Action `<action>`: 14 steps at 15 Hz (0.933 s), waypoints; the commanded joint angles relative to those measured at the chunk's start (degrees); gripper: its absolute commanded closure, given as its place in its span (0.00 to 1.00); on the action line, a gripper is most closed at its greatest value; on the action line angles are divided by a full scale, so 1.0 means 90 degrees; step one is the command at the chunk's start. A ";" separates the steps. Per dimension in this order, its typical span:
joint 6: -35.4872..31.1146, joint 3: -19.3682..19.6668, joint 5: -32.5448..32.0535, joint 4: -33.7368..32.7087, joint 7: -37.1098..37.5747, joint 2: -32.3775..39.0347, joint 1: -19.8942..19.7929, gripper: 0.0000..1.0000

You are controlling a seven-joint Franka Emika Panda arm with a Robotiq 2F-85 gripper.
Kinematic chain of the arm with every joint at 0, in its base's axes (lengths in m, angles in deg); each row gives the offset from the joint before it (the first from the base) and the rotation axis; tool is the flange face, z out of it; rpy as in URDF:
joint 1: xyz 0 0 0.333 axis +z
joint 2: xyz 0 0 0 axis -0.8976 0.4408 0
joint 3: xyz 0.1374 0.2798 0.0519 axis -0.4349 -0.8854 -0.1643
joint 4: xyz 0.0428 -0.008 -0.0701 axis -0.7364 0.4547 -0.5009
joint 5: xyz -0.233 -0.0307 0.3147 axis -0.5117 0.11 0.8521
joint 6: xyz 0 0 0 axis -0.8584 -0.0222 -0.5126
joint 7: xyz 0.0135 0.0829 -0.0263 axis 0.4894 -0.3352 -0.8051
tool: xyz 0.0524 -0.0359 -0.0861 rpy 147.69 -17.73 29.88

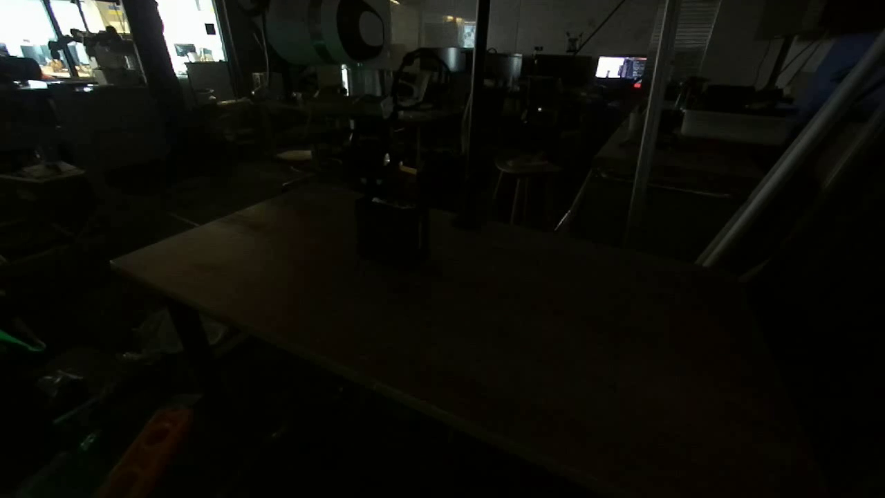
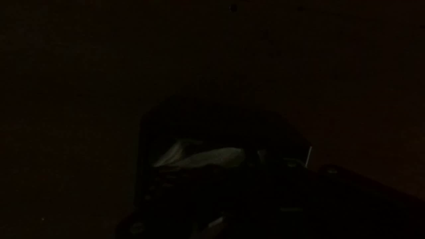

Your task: Put the towel inside the black box

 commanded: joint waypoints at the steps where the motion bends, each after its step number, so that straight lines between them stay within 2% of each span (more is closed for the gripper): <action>1: -0.0265 0.0037 -0.0037 0.0180 0.0082 -0.0129 0.0005 0.88; 7: -0.0561 0.0052 0.0018 0.0410 0.0078 -0.0121 -0.0064 0.88; 14: -0.0559 0.0070 -0.0099 0.0163 -0.0033 -0.0037 -0.0054 0.88</action>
